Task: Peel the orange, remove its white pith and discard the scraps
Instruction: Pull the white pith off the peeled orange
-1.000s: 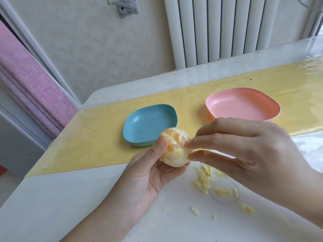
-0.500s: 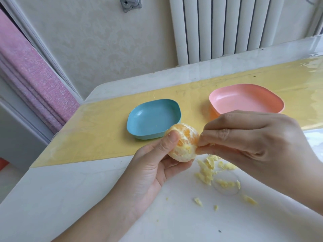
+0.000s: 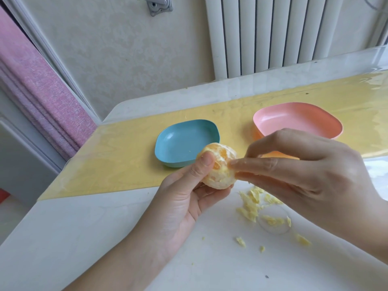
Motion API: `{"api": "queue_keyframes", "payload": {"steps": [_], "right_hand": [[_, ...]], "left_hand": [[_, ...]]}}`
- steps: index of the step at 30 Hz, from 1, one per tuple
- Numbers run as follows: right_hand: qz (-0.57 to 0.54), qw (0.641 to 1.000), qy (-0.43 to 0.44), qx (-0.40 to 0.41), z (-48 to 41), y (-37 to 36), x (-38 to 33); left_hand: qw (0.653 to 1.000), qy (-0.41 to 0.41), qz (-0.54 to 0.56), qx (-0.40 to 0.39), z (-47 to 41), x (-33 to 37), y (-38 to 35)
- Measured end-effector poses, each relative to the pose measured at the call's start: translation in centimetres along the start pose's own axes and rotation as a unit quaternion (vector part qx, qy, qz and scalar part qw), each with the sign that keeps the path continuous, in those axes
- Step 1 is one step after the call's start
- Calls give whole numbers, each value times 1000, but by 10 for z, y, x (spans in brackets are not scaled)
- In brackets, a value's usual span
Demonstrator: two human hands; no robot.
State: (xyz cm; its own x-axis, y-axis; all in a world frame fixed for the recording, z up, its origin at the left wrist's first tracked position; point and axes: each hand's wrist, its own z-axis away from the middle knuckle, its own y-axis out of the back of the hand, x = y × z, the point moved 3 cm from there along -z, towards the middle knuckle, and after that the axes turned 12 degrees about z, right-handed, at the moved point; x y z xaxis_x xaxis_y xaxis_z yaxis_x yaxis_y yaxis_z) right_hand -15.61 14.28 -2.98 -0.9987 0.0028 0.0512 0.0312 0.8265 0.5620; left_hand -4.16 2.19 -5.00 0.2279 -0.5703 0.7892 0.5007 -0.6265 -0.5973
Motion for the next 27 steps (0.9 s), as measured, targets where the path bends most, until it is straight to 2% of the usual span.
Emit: {"api": "queue_keyframes", "payload": {"steps": [13, 27], "right_hand": [[-1, 999, 28, -30, 1, -3, 0], [6, 1000, 16, 17, -2, 6, -2]], "left_hand": [[998, -44, -53, 17, 2, 4, 3], [1000, 11, 0, -4, 6, 4, -7]]}}
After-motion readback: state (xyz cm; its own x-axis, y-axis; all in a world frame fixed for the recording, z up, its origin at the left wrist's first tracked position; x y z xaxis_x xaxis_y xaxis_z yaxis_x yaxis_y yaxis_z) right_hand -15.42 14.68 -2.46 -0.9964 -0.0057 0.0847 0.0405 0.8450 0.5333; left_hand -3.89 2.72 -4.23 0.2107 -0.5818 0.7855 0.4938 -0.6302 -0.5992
